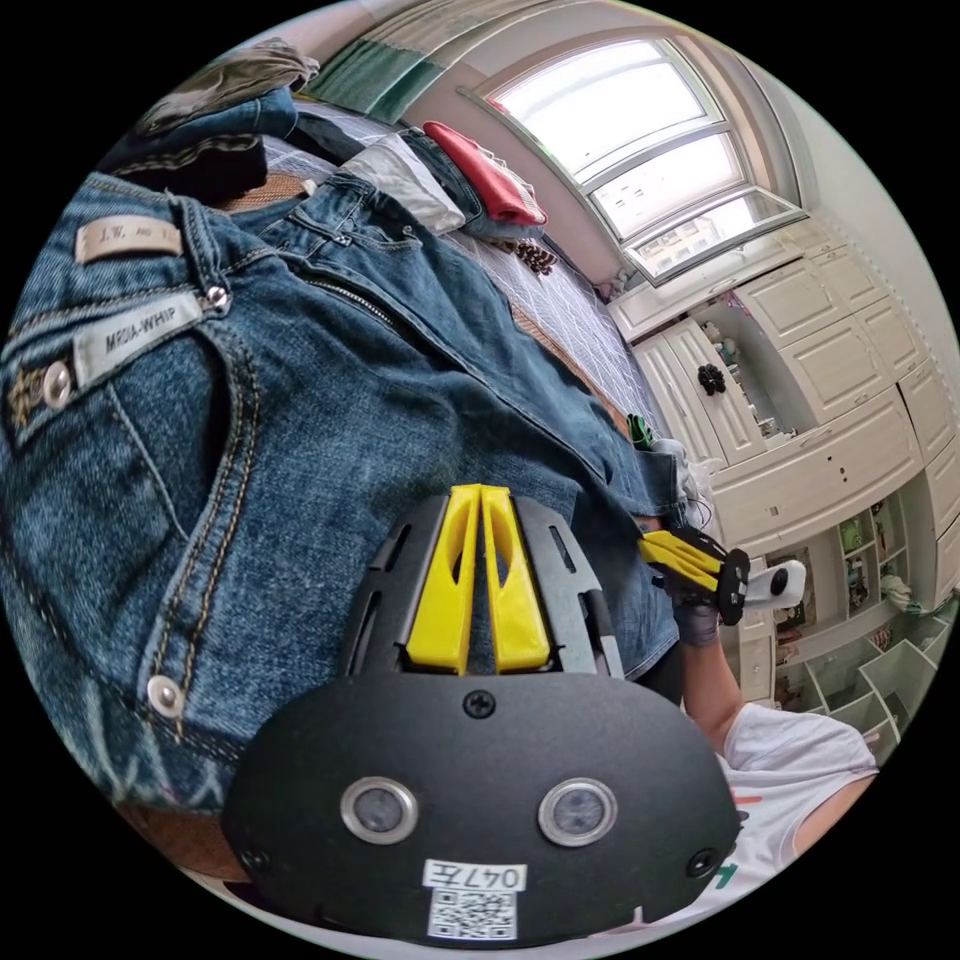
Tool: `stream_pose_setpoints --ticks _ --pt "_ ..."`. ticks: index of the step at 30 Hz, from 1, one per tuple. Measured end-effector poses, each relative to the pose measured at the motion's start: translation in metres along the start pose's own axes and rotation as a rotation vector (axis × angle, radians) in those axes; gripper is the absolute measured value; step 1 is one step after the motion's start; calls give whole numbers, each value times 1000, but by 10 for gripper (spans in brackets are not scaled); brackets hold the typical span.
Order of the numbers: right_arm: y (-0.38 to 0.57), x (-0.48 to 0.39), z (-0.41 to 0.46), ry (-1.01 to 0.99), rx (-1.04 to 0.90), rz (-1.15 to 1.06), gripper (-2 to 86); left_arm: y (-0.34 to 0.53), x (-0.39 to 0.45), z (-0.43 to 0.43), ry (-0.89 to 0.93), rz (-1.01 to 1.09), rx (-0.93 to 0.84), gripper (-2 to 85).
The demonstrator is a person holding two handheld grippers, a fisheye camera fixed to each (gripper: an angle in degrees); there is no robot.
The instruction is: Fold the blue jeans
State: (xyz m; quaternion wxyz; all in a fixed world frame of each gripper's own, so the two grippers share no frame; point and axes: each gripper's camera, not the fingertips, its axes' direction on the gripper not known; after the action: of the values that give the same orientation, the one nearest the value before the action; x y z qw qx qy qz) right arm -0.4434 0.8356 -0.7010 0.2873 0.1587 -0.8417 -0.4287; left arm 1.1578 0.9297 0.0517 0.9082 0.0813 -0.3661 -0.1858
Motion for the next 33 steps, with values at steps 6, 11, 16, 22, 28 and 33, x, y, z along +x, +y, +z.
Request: stream_pose_setpoints --ticks 6,11,16,22,28,33 --pt "52 6 -62 36 84 198 50 -20 6 -56 6 -13 15 -10" --pt "101 11 -104 -20 51 312 65 -42 23 -117 -20 30 75 -7" --pt "194 -10 -195 109 193 423 19 -37 89 -258 -274 230 433 29" --pt "351 -61 -315 616 164 565 -3 5 109 -421 -570 261 853 41" --pt "523 -54 -371 554 2 848 -5 -56 74 -503 -464 98 756 53" --pt "641 -58 -391 531 83 1034 -4 -119 66 -495 -495 62 595 88"
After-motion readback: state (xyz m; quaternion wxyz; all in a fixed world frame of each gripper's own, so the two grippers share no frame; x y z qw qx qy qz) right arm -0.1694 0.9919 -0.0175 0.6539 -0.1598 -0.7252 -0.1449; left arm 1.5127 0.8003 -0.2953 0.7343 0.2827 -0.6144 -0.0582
